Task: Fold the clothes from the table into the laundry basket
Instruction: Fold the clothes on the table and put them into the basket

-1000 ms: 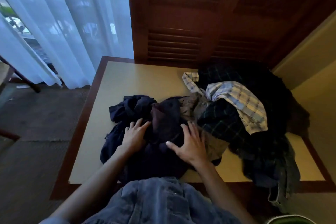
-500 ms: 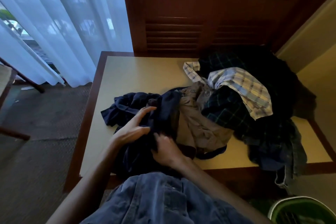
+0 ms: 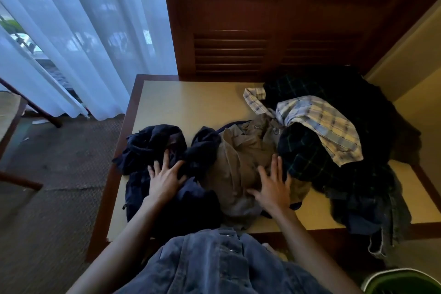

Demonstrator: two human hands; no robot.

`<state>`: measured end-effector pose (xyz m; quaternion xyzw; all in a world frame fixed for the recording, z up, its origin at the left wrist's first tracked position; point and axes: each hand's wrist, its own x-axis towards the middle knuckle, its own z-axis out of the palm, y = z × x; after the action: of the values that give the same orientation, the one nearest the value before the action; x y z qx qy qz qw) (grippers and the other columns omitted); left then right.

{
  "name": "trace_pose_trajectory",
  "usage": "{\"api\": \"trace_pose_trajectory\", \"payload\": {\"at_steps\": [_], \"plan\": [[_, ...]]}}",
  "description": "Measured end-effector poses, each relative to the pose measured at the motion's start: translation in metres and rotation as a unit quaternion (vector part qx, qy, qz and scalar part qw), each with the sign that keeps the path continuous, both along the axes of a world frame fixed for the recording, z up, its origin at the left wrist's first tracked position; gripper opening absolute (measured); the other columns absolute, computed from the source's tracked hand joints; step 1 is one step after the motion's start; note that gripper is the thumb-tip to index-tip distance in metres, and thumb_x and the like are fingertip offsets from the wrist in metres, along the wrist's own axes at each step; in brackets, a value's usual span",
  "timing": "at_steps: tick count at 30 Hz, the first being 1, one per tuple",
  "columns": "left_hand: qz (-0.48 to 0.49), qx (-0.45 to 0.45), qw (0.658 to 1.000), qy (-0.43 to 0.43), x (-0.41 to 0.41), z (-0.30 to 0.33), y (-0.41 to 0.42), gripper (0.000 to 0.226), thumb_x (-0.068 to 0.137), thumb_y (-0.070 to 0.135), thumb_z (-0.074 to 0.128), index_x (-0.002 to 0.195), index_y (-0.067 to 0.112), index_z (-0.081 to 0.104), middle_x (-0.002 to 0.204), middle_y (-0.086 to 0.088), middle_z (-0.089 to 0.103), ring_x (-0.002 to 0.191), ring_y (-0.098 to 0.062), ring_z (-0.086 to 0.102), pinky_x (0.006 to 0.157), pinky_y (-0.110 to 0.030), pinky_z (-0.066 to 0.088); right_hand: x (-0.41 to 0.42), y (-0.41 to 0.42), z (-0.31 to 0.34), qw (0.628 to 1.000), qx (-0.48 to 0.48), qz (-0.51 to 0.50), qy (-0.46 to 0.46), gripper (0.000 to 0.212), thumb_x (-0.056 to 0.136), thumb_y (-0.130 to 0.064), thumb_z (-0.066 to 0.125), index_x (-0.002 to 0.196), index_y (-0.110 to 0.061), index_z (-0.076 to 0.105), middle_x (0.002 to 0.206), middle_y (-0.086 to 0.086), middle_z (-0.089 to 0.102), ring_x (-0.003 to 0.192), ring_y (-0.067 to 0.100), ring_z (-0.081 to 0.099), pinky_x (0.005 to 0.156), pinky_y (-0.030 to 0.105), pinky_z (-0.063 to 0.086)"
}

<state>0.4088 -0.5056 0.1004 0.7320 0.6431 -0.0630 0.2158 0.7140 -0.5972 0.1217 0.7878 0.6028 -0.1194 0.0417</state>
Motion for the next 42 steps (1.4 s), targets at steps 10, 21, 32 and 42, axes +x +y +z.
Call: {"api": "trace_pose_trajectory", "payload": {"at_steps": [10,21,32,42], "plan": [[0.015,-0.017,0.996,-0.082,0.011,0.099,0.03,0.056,0.089,0.047,0.064,0.142,0.043,0.048,0.164,-0.02,0.009,0.142,-0.051,0.022,0.114,-0.053,0.027,-0.018,0.05,0.088,0.935,0.136,-0.059,0.322,0.007,0.085,-0.005,0.062,0.091,-0.009,0.065,0.078,-0.005,0.067,0.073,0.001,0.065,0.069,0.024,0.044],[-0.009,-0.177,0.936,-0.304,0.072,0.096,0.003,0.065,0.091,0.077,0.027,0.114,0.032,0.068,0.116,-0.002,0.069,0.104,-0.016,0.063,0.095,-0.033,0.048,-0.083,0.003,0.099,0.922,0.122,0.055,0.363,0.043,0.072,-0.049,0.08,0.1,-0.028,0.056,0.103,-0.006,0.06,0.1,0.015,0.057,0.087,0.042,0.05],[-0.118,-0.126,0.968,-0.181,0.089,0.054,-0.024,0.104,0.089,0.064,0.055,0.156,0.028,-0.016,0.156,-0.006,0.041,0.138,-0.029,0.044,0.115,-0.048,0.031,-0.021,0.019,0.054,0.976,0.022,-0.155,0.151,0.087,0.08,-0.043,0.077,0.15,-0.02,0.03,0.155,0.008,0.037,0.146,0.033,0.023,0.115,0.054,0.022],[-0.234,0.046,0.967,-0.092,0.062,0.047,0.009,0.096,0.08,0.028,0.066,0.158,0.026,0.011,0.166,0.0,0.014,0.153,-0.02,0.008,0.122,-0.043,0.01,-0.101,0.007,0.071,0.97,0.036,0.157,0.182,0.027,0.094,-0.027,0.051,0.118,-0.024,0.064,0.119,-0.002,0.057,0.12,0.023,0.046,0.098,0.049,0.026]]}}
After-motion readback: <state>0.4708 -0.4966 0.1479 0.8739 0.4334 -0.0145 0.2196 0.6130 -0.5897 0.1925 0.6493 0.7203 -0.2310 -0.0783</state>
